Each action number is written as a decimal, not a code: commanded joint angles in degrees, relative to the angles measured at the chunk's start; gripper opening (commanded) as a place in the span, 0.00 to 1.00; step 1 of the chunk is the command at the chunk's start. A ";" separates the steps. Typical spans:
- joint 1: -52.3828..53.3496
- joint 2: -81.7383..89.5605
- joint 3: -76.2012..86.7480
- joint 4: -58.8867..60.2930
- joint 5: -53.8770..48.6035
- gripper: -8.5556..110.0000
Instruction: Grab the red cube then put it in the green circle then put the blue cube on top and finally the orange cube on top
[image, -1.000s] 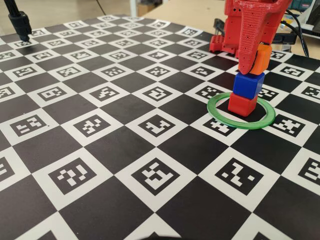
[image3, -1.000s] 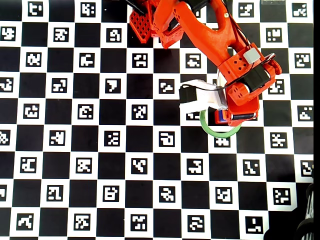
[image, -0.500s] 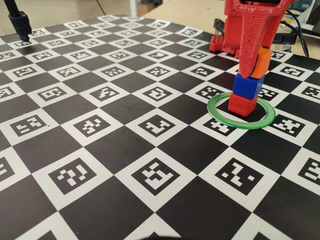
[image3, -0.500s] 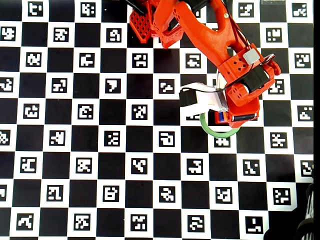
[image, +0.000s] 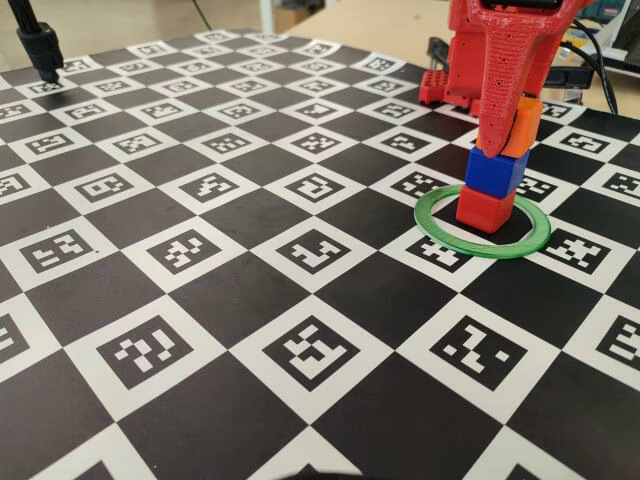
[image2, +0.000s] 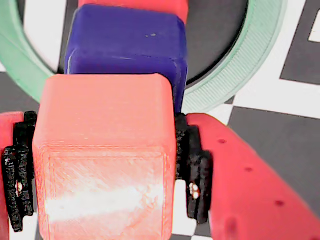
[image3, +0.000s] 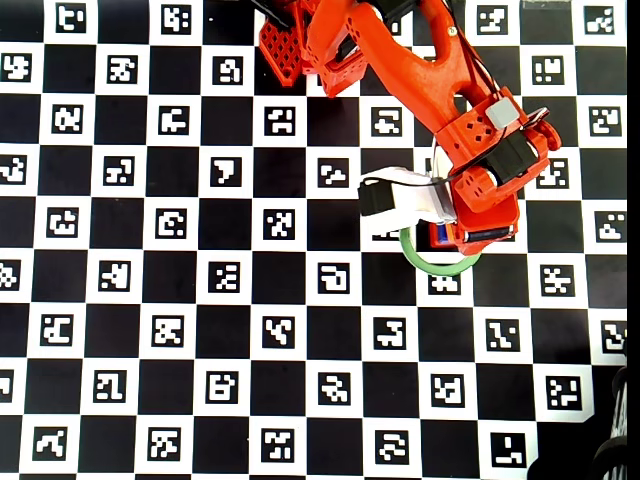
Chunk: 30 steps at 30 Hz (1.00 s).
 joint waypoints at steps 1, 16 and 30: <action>0.62 4.39 0.70 -1.58 -2.99 0.24; 0.18 4.75 -0.62 1.05 -0.70 0.40; 0.53 7.73 -12.57 11.69 -0.44 0.39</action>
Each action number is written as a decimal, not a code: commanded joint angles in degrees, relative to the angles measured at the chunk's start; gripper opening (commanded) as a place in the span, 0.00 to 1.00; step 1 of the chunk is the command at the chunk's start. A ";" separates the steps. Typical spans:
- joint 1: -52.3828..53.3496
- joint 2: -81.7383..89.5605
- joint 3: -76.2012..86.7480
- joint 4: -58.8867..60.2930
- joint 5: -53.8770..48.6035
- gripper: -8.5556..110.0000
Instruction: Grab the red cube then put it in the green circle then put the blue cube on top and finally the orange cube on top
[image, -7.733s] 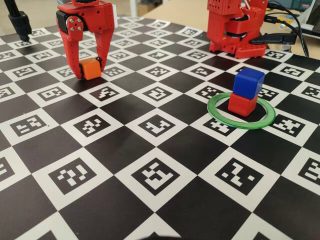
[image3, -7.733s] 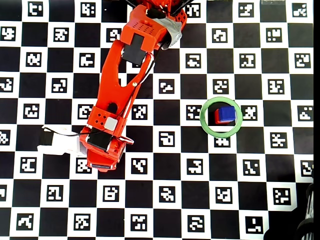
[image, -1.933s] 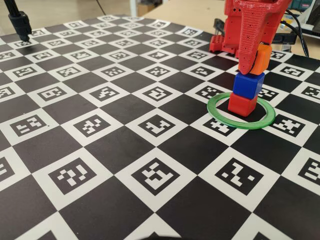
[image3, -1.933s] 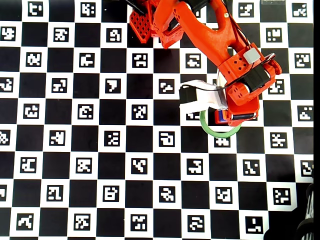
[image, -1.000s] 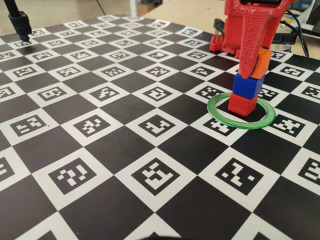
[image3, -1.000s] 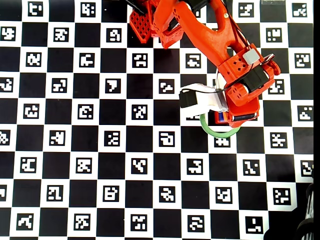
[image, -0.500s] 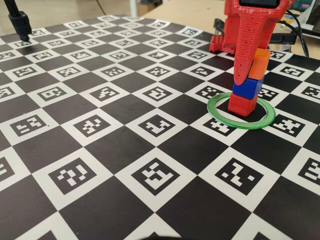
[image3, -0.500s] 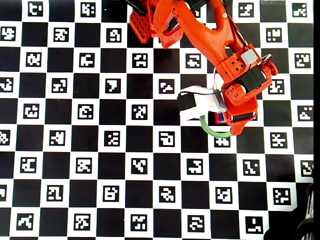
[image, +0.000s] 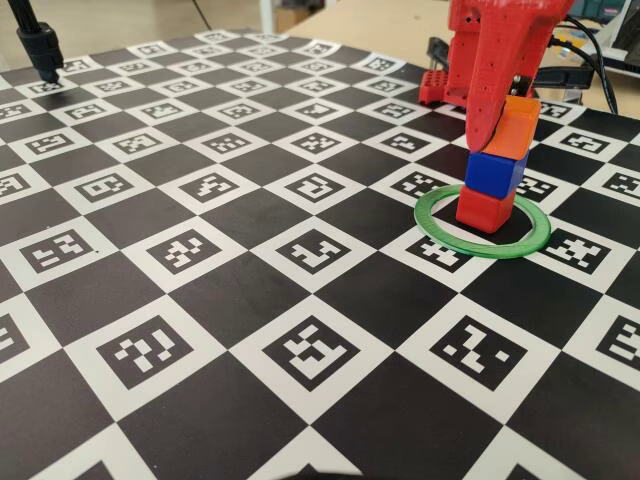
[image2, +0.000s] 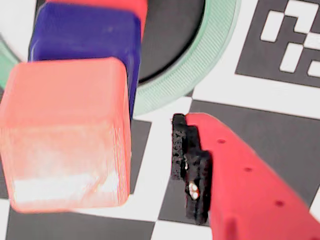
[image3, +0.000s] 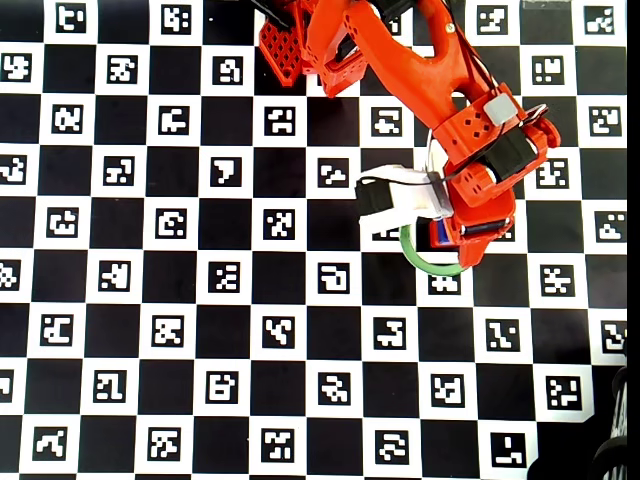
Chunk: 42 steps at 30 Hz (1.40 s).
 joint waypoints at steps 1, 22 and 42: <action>0.26 7.47 -6.15 2.29 0.35 0.39; 21.27 25.75 -3.52 3.08 -10.37 0.24; 39.29 48.96 31.99 -21.62 -37.88 0.03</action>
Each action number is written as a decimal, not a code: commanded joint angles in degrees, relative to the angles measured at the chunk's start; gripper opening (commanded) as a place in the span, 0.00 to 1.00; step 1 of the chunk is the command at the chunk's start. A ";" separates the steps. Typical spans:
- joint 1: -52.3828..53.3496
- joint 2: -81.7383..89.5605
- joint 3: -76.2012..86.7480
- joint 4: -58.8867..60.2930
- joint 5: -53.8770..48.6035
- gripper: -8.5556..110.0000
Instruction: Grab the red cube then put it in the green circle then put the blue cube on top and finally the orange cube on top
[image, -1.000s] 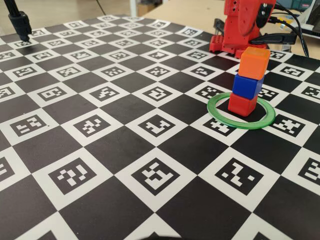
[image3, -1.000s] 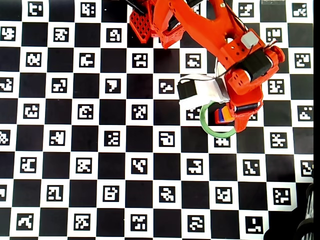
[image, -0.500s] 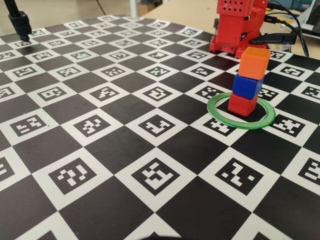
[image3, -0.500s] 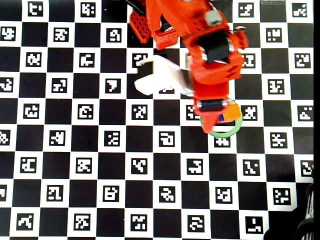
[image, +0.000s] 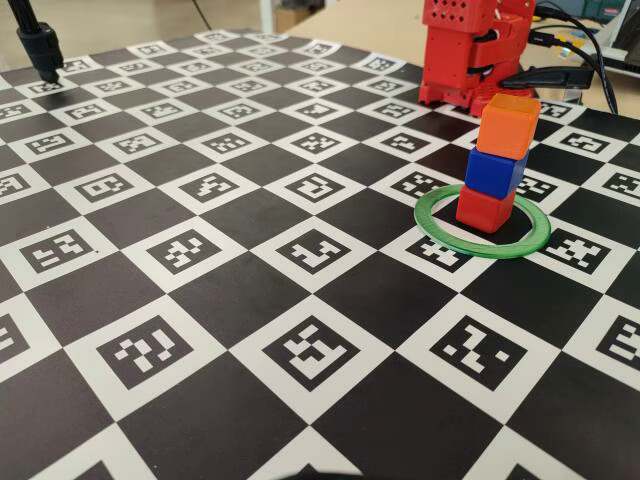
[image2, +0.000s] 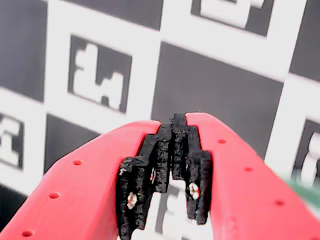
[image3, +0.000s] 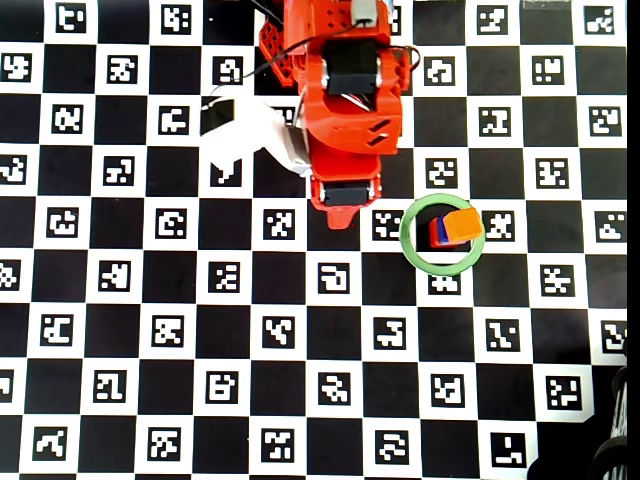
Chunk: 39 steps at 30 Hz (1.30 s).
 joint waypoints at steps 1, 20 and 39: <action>3.16 7.73 5.27 -6.86 -7.56 0.03; 5.54 26.10 38.32 -19.16 -50.54 0.03; -4.75 51.59 62.75 -13.97 -61.26 0.03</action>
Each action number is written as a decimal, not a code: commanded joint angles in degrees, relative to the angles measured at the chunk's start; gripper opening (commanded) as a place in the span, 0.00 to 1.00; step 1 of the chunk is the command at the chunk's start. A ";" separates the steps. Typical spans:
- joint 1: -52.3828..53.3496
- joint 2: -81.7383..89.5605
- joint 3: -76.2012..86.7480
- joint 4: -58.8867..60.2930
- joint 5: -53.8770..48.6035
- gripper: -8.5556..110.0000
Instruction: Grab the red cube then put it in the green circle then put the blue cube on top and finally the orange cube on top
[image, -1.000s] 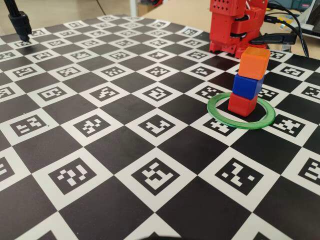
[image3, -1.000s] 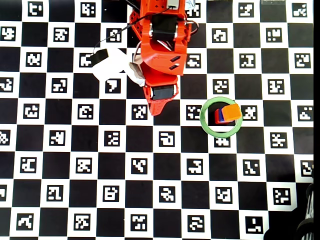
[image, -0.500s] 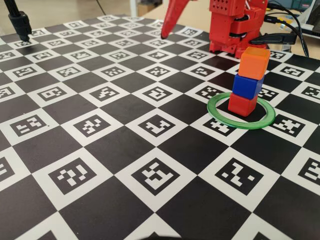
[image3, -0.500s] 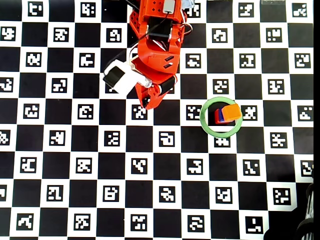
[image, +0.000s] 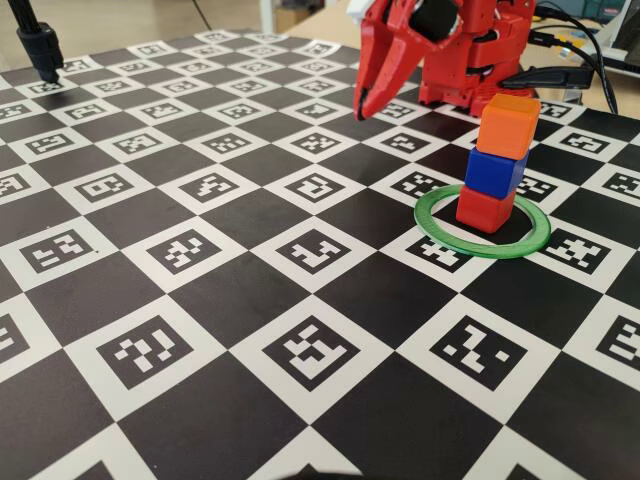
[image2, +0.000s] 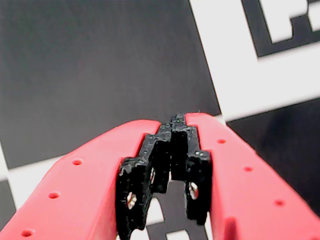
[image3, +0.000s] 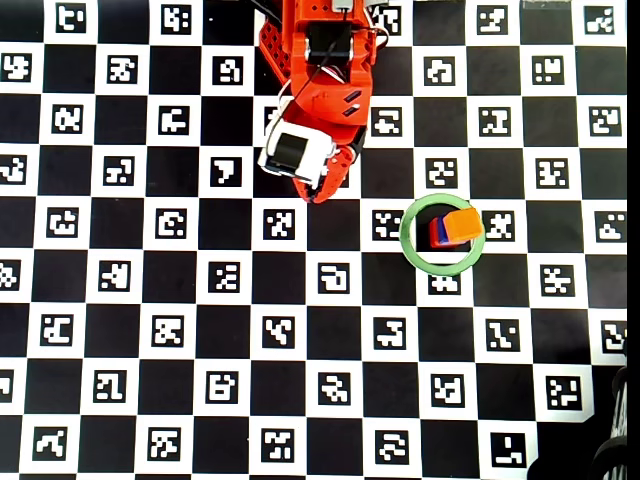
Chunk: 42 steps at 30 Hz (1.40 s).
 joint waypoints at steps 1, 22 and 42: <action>-0.62 3.78 0.26 3.16 -2.02 0.03; 0.00 14.94 3.96 21.71 -12.39 0.02; 0.70 14.94 3.96 21.97 -14.15 0.03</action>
